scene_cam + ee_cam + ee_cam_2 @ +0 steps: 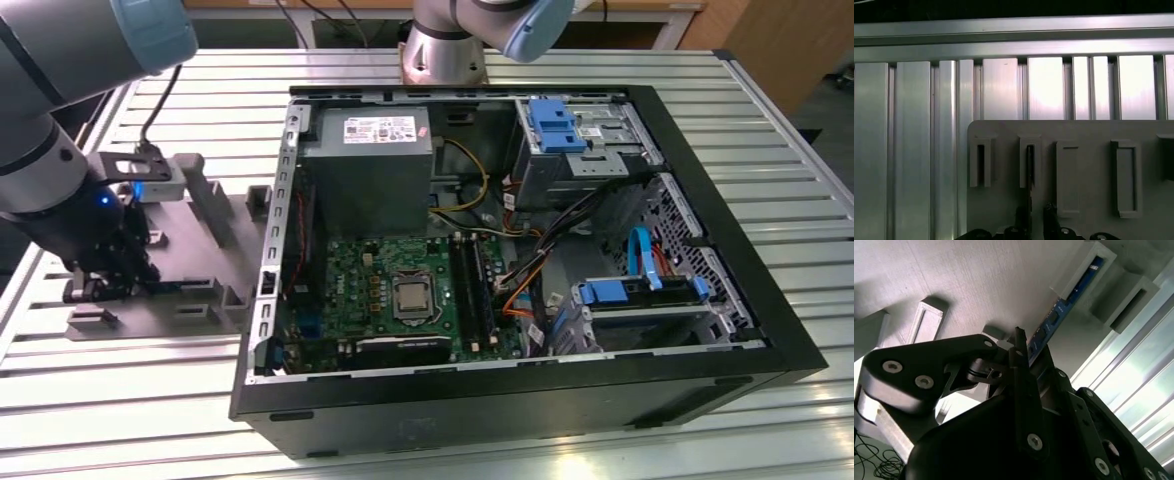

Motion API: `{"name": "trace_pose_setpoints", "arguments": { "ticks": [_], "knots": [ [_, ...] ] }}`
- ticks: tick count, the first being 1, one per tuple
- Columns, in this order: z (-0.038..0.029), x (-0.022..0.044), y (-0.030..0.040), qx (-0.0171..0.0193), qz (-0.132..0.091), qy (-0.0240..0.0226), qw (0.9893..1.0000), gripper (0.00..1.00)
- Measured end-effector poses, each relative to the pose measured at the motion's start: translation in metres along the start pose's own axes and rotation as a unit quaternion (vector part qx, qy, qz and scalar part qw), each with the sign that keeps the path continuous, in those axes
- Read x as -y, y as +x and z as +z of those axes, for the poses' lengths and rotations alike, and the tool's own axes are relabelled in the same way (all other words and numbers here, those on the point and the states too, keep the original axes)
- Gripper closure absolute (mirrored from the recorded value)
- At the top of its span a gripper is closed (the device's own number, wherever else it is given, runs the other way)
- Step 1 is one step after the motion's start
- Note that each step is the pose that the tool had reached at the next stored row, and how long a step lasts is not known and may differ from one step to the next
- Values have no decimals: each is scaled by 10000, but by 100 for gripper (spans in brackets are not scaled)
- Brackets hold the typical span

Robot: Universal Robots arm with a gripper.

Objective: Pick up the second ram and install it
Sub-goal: 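Pick up the second ram and move it above second insertion slot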

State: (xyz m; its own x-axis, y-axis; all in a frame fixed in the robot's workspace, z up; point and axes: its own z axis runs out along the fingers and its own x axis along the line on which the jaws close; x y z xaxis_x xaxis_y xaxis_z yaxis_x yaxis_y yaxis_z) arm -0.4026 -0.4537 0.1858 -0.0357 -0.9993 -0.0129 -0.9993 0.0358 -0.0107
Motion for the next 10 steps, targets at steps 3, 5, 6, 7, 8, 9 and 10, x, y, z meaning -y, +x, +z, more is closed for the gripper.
{"name": "trace_pose_setpoints", "arguments": {
  "ticks": [3,5,6,7,8,9,10],
  "knots": [
    [8,-13,1,0,0,0,10000,73],
    [11,-14,1,0,0,-1,10000,73],
    [13,-13,1,0,0,0,10000,73],
    [14,-12,0,0,1,0,10000,73],
    [16,-10,0,1,1,1,10000,73],
    [16,-7,0,1,1,1,10000,73],
    [15,-6,0,1,1,0,10000,73]
  ]
}}
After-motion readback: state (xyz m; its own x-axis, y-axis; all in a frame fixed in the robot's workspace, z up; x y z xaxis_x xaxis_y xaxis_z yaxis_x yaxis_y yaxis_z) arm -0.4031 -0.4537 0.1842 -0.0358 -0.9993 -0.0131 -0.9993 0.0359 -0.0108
